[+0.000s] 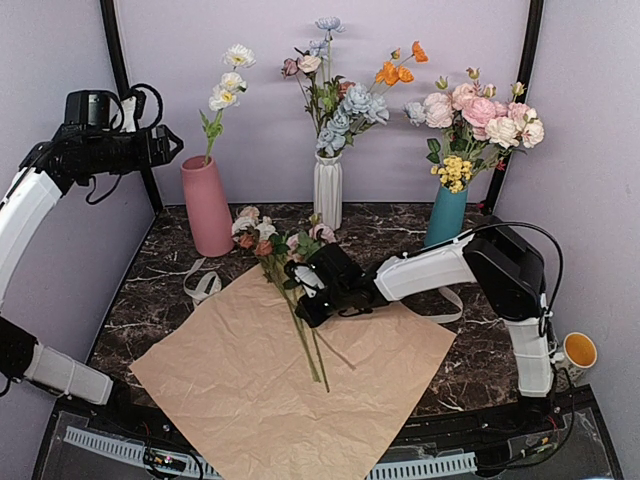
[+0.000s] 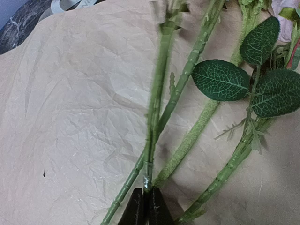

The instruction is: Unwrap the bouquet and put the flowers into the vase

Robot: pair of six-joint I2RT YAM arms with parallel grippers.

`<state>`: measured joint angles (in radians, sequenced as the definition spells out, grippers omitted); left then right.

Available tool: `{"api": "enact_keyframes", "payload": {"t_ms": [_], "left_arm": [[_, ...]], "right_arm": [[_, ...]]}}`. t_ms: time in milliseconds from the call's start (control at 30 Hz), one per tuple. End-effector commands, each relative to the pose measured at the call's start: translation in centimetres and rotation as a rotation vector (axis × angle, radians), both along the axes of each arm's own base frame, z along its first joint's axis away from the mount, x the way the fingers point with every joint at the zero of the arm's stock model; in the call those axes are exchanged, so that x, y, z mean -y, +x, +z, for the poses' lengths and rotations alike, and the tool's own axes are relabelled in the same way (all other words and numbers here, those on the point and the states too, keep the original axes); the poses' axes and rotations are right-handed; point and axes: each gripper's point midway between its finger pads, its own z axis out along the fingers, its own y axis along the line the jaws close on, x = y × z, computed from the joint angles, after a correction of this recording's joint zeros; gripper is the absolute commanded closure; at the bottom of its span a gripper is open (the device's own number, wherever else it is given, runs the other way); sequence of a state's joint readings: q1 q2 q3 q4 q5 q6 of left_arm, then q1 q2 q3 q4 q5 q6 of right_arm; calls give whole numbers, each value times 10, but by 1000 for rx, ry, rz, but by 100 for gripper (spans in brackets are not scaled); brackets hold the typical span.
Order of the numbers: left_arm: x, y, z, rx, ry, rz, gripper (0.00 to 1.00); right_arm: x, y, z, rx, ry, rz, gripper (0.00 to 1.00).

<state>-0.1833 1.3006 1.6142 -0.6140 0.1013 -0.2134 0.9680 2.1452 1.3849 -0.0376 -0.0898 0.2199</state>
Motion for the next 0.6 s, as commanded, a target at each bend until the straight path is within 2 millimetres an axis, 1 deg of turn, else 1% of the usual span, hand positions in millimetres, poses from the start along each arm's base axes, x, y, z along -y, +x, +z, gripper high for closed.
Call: {"api": "enact_keyframes", "payload": {"t_ms": [0, 100, 167, 267, 300, 367, 433, 533, 567], "left_arm": [[5, -15, 4, 41, -31, -45, 12], [9, -23, -1, 42, -43, -76, 13], [13, -30, -4, 50, -54, -107, 13], [19, -38, -12, 56, -75, -146, 14], [23, -43, -11, 71, -85, -169, 14], [28, -51, -15, 89, -105, -206, 14], [33, -60, -19, 106, -127, -246, 14], [45, -74, -28, 117, -171, -328, 14], [49, -79, -29, 130, -190, -357, 14]], "right_arm": [[-3, 8, 4, -2, 1, -31, 100], [-8, 12, 24, 4, 30, -48, 100], [-11, 15, 45, 19, 57, -56, 100], [-11, 20, 72, 47, 83, -78, 100], [-9, 21, 81, 57, 88, -89, 100], [-7, 22, 97, 71, 104, -105, 100], [-5, 20, 114, 84, 131, -107, 100], [-1, 12, 135, 82, 209, -106, 100], [0, 8, 144, 80, 245, -101, 100]]}}
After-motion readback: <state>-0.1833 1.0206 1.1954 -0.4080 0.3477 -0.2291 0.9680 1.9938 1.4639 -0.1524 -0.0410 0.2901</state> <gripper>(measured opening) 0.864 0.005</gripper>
